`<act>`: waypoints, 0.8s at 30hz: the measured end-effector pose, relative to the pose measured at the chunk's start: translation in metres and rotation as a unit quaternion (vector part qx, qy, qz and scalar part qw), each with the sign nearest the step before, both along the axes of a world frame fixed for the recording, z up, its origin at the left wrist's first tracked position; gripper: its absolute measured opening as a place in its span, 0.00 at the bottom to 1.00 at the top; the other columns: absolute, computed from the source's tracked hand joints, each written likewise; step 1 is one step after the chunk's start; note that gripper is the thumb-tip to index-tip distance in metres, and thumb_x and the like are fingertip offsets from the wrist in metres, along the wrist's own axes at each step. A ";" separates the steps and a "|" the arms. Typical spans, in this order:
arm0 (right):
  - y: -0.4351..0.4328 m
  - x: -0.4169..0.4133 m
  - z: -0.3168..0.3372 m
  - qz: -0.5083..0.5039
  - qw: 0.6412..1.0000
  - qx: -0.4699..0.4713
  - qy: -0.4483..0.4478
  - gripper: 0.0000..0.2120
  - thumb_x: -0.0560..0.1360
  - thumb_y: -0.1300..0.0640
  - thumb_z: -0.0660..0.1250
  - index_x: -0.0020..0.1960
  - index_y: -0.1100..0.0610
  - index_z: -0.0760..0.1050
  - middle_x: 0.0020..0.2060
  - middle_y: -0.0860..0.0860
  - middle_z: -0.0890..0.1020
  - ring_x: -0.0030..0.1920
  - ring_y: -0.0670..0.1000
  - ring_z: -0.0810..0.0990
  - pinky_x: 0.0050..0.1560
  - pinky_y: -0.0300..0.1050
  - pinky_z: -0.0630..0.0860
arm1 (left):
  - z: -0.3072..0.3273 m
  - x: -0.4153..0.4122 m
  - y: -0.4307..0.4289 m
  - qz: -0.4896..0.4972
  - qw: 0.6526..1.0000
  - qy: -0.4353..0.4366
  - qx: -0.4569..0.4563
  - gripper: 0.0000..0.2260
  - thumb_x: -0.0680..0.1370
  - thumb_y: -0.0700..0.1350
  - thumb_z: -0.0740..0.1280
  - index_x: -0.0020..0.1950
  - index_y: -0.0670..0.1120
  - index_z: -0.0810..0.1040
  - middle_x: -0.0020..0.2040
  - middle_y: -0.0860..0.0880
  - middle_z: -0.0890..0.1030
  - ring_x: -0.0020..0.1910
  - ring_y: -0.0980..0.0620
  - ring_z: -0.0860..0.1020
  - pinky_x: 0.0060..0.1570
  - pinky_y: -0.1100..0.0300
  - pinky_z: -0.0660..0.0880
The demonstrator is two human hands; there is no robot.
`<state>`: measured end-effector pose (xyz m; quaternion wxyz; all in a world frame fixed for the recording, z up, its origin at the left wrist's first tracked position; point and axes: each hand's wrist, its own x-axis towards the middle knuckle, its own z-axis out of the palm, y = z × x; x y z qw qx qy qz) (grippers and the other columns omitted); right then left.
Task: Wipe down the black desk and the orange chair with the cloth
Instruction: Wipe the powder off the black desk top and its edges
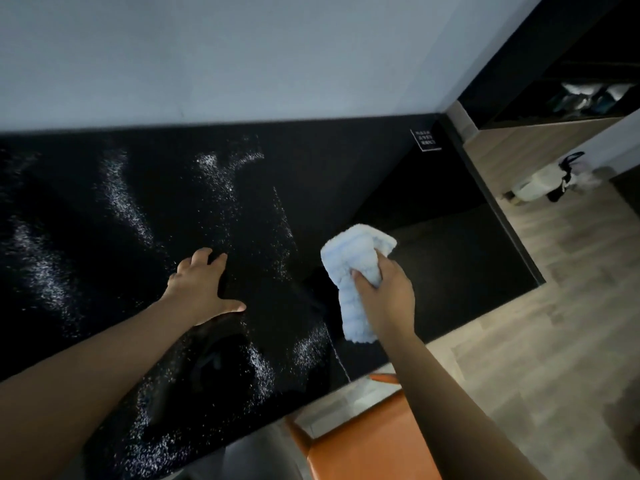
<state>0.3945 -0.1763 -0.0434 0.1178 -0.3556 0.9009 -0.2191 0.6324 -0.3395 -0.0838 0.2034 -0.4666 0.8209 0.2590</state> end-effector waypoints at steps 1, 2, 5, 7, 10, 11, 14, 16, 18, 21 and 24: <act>-0.021 -0.003 0.001 0.015 1.000 -0.013 0.001 0.11 0.76 0.46 0.61 0.54 0.49 0.76 0.43 0.40 0.76 0.43 0.39 0.76 0.39 0.27 0.64 | 0.002 0.003 -0.006 0.010 1.000 0.010 -0.012 0.49 0.67 0.69 0.68 0.79 0.49 0.50 0.77 0.47 0.50 0.75 0.42 0.54 0.71 0.44 0.63; -0.042 -0.005 0.003 0.029 0.999 -0.023 0.002 0.10 0.76 0.47 0.63 0.54 0.49 0.75 0.42 0.39 0.75 0.40 0.37 0.74 0.38 0.26 0.62 | 0.004 0.006 -0.013 0.009 1.000 0.010 -0.026 0.48 0.67 0.69 0.68 0.79 0.50 0.51 0.77 0.47 0.51 0.75 0.42 0.53 0.72 0.43 0.60; -0.104 -0.012 0.004 0.073 0.997 -0.029 0.007 0.11 0.76 0.47 0.64 0.56 0.50 0.75 0.44 0.43 0.76 0.40 0.40 0.73 0.37 0.29 0.62 | 0.004 0.011 -0.032 0.009 0.999 0.002 -0.048 0.47 0.68 0.70 0.67 0.78 0.51 0.51 0.78 0.47 0.51 0.77 0.42 0.50 0.74 0.42 0.53; -0.143 -0.016 0.005 0.102 0.994 -0.039 0.006 0.11 0.76 0.48 0.64 0.56 0.50 0.75 0.45 0.44 0.77 0.43 0.42 0.74 0.37 0.30 0.63 | 0.001 0.013 -0.044 0.024 0.999 -0.001 -0.045 0.48 0.67 0.70 0.67 0.79 0.51 0.49 0.79 0.47 0.49 0.77 0.42 0.47 0.74 0.41 0.51; -0.200 -0.019 0.004 0.147 0.988 -0.041 0.006 0.07 0.77 0.50 0.65 0.53 0.51 0.76 0.43 0.45 0.78 0.41 0.44 0.77 0.36 0.33 0.67 | -0.009 0.013 -0.059 0.041 0.998 -0.030 -0.041 0.52 0.66 0.71 0.67 0.79 0.51 0.43 0.79 0.46 0.42 0.77 0.40 0.42 0.74 0.40 0.50; -0.218 -0.020 0.003 0.156 0.987 -0.030 0.009 0.06 0.77 0.50 0.64 0.50 0.51 0.76 0.41 0.46 0.78 0.40 0.45 0.77 0.36 0.36 0.69 | -0.012 0.013 -0.064 0.044 0.997 -0.042 -0.040 0.54 0.65 0.72 0.67 0.78 0.51 0.40 0.78 0.46 0.39 0.77 0.39 0.40 0.74 0.39 0.49; -0.270 -0.021 -0.003 0.174 0.984 -0.011 0.016 0.07 0.77 0.52 0.61 0.44 0.53 0.76 0.38 0.48 0.79 0.38 0.47 0.78 0.33 0.42 0.72 | -0.023 0.015 -0.077 0.056 0.996 -0.067 -0.036 0.60 0.61 0.76 0.65 0.75 0.52 0.30 0.76 0.45 0.30 0.75 0.36 0.34 0.71 0.35 0.48; -0.299 -0.023 -0.009 0.188 0.982 -0.015 0.018 0.07 0.77 0.52 0.62 0.45 0.53 0.76 0.39 0.48 0.79 0.39 0.48 0.78 0.34 0.42 0.71 | -0.031 0.017 -0.083 0.067 0.995 -0.067 -0.024 0.62 0.58 0.78 0.64 0.72 0.53 0.24 0.73 0.46 0.24 0.73 0.35 0.31 0.70 0.33 0.45; -0.325 -0.025 -0.017 0.203 0.979 -0.021 0.028 0.07 0.77 0.52 0.64 0.48 0.54 0.77 0.41 0.48 0.78 0.40 0.48 0.76 0.35 0.42 0.69 | -0.038 0.020 -0.086 0.074 0.995 -0.064 -0.011 0.63 0.57 0.78 0.64 0.69 0.54 0.22 0.71 0.47 0.21 0.72 0.35 0.29 0.69 0.31 0.44; -0.359 -0.028 -0.030 0.218 0.975 -0.019 0.041 0.06 0.77 0.52 0.64 0.48 0.53 0.76 0.40 0.47 0.77 0.40 0.47 0.74 0.33 0.40 0.64 | -0.046 0.022 -0.087 0.076 0.995 -0.064 -0.006 0.63 0.57 0.78 0.64 0.70 0.54 0.22 0.68 0.49 0.18 0.72 0.35 0.28 0.68 0.30 0.43; -0.386 -0.030 -0.044 0.225 0.973 0.000 0.052 0.06 0.77 0.52 0.63 0.49 0.54 0.76 0.42 0.49 0.78 0.42 0.49 0.74 0.37 0.42 0.65 | -0.050 0.022 -0.088 0.078 0.995 -0.065 0.002 0.64 0.57 0.78 0.64 0.70 0.54 0.22 0.67 0.49 0.17 0.71 0.35 0.27 0.68 0.30 0.42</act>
